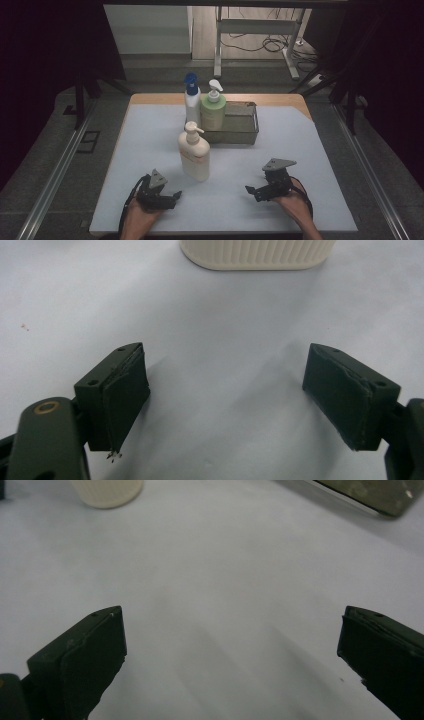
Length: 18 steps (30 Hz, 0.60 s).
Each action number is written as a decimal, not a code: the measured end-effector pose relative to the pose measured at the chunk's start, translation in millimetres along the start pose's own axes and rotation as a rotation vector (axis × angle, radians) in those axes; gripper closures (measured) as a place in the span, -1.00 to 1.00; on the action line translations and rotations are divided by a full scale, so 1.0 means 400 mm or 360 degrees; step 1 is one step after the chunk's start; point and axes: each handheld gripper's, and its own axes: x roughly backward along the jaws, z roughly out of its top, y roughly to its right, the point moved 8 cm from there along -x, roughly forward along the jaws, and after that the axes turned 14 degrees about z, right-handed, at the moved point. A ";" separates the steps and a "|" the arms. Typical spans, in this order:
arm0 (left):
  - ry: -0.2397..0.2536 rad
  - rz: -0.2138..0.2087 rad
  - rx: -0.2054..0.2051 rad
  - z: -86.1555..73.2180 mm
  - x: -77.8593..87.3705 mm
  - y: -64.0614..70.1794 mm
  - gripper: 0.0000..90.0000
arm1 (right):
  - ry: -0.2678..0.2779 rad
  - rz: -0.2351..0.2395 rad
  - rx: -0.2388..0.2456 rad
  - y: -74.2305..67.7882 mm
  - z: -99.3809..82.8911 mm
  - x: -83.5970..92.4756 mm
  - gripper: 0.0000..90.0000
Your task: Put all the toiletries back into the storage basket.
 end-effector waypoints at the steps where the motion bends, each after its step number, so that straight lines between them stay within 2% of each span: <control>1: -0.0001 -0.0001 -0.0001 0.000 0.000 0.000 -0.61 | 0.0003 0.0008 0.0009 -0.005 0.006 -0.003 -1.00; 11: 0.0001 0.0000 0.0000 0.000 0.000 0.000 -0.60 | 0.0000 0.0101 0.0052 -0.051 0.062 -0.038 -1.00; 18: -0.0001 0.0001 -0.0002 0.000 0.000 0.000 -0.61 | 0.0016 0.0151 0.0025 -0.079 0.098 -0.067 -1.00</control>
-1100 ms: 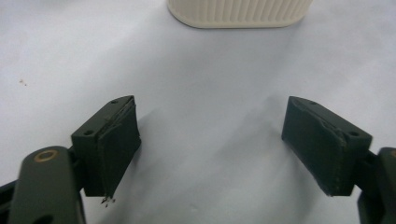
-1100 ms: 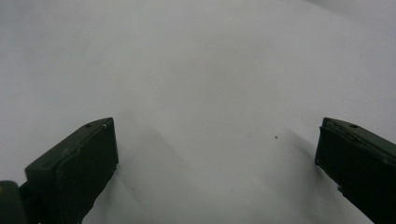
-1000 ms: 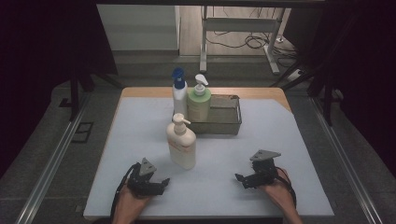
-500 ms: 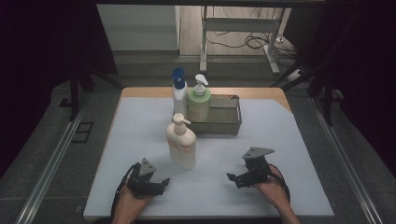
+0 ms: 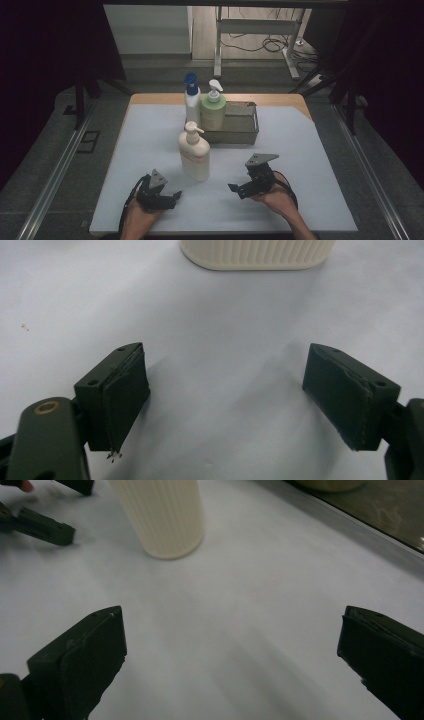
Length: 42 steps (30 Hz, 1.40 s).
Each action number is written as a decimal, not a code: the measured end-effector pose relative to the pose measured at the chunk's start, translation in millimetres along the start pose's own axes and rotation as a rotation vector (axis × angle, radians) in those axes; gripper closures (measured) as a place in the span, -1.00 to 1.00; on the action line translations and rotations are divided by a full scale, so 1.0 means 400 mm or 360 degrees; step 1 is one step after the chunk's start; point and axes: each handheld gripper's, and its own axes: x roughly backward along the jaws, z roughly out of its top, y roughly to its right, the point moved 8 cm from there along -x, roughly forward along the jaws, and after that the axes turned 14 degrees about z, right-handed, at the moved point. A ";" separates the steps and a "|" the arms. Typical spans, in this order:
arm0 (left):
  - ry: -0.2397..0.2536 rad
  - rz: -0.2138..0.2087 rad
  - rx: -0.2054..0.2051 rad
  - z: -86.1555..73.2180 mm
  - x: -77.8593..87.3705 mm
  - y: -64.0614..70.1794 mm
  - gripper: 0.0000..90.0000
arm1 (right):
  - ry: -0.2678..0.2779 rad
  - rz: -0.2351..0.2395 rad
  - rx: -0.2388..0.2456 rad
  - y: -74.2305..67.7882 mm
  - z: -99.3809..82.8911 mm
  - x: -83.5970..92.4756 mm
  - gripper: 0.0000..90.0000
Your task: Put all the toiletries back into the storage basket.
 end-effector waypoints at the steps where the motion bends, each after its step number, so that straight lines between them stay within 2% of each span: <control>1: 0.0000 0.0000 0.0000 0.000 0.000 0.000 -0.61 | -0.0003 -0.0002 0.0015 -0.004 0.006 -0.006 -1.00; 11: 0.0001 0.0000 -0.0004 0.000 0.000 -0.001 -0.60 | -0.0019 0.0008 0.0093 -0.039 0.061 -0.052 -1.00; 28: 0.0006 0.0002 0.0001 0.000 -0.001 0.000 -0.60 | 0.0077 -0.0020 0.0184 -0.078 0.175 -0.096 -0.74; 42: 0.0007 0.0001 0.0000 0.000 -0.001 0.000 -0.60 | 0.0086 -0.0058 0.0246 -0.102 0.237 -0.146 -0.67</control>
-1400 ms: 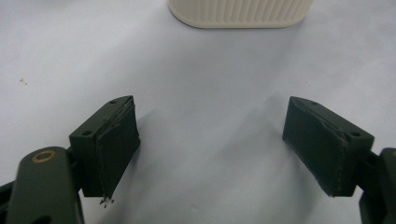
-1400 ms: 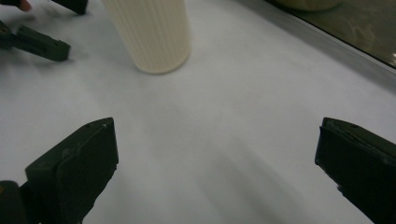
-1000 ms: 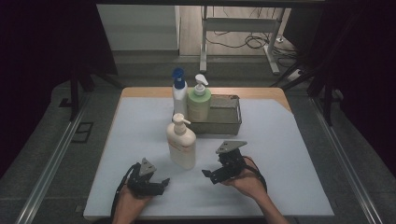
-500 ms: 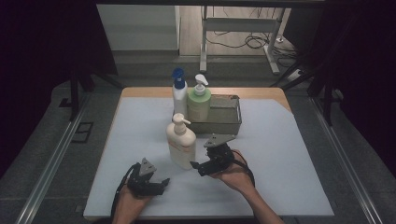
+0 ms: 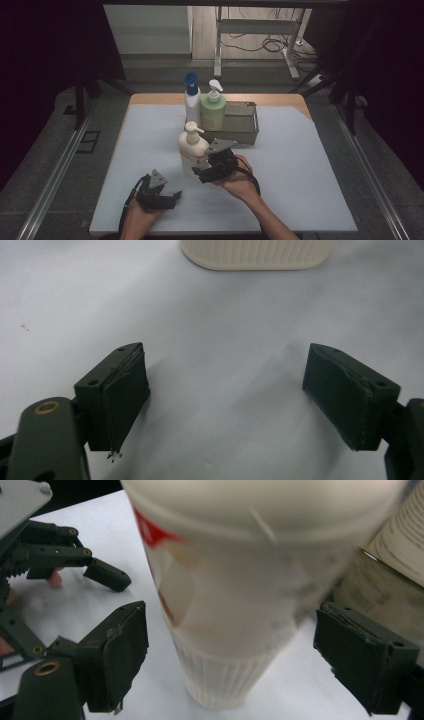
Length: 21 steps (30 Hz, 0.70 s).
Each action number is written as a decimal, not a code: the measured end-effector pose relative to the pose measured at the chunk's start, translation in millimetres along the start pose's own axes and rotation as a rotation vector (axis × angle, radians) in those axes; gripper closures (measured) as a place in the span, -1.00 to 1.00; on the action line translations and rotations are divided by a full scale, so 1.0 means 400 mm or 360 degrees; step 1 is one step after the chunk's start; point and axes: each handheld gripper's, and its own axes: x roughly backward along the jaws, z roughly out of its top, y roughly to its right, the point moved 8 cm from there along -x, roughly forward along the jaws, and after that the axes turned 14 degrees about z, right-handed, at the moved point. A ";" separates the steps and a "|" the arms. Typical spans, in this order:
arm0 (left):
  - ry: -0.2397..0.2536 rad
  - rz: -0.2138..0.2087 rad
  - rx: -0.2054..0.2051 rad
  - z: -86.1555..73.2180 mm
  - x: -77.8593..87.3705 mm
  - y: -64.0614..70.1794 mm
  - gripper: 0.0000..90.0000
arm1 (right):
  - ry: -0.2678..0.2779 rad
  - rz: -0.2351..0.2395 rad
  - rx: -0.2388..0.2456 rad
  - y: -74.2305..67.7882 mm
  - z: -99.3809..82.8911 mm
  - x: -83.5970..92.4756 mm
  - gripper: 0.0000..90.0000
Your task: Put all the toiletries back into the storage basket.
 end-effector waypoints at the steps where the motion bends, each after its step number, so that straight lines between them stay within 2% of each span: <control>1: 0.0000 0.0000 0.0000 0.000 0.000 0.000 -0.60 | -0.0002 -0.0014 0.0007 0.001 0.003 -0.005 -0.66; 10: 0.0000 0.0000 0.0000 0.000 0.000 0.000 -0.60 | 0.0030 -0.0023 0.0027 0.003 0.025 -0.028 -0.51; 21: -0.0001 -0.0001 0.0000 0.000 0.000 0.000 -0.60 | 0.0049 -0.0033 0.0029 0.004 0.042 -0.033 -0.24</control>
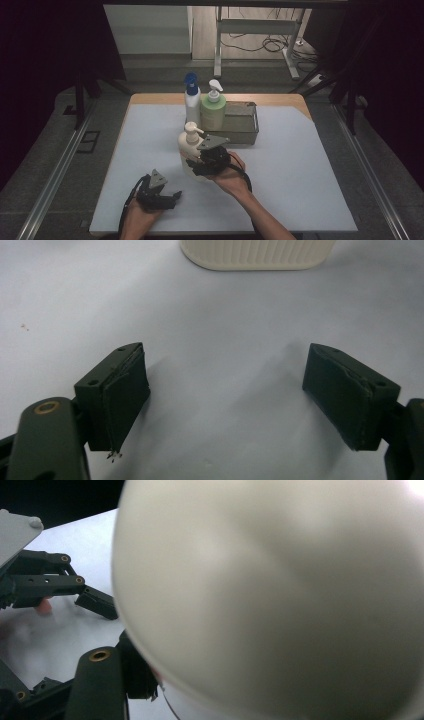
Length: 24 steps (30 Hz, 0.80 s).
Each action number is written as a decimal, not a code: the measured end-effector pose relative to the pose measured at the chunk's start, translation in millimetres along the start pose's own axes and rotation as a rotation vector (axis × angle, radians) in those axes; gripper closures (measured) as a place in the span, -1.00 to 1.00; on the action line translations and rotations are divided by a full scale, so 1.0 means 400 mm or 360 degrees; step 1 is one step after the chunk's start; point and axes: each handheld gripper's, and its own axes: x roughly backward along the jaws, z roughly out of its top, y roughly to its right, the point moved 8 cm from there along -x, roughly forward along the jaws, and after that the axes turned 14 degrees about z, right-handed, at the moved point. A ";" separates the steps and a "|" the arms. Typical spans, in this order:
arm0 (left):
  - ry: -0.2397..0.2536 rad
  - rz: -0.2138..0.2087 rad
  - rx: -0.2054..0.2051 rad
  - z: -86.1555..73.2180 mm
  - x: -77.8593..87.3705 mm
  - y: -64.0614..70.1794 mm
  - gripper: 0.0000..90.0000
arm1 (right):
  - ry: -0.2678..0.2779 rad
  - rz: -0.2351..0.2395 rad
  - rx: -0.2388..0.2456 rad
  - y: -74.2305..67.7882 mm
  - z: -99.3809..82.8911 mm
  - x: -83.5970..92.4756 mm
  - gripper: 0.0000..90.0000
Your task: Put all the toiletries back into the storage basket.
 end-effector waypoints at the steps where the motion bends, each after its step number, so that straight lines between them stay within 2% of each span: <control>1: 0.0000 0.0000 0.0000 0.000 0.000 0.000 -0.60 | -0.0003 0.0007 -0.0003 0.000 0.000 0.001 -0.23; 8: 0.0000 0.0001 0.0001 0.000 0.000 0.000 -0.60 | -0.0018 -0.0006 -0.0027 -0.004 0.001 0.003 -0.20; 12: -0.0001 0.0000 0.0001 0.000 0.000 0.000 -0.60 | -0.0014 -0.0025 -0.0015 -0.008 0.004 0.010 -0.19; 19: -0.0003 0.0002 0.0001 0.000 0.000 0.000 -0.60 | -0.0021 -0.0041 -0.0009 -0.011 0.011 0.043 -0.19; 24: 0.0000 0.0001 0.0002 0.000 0.000 0.000 -0.60 | -0.0022 -0.0053 -0.0031 -0.005 0.006 0.072 -0.19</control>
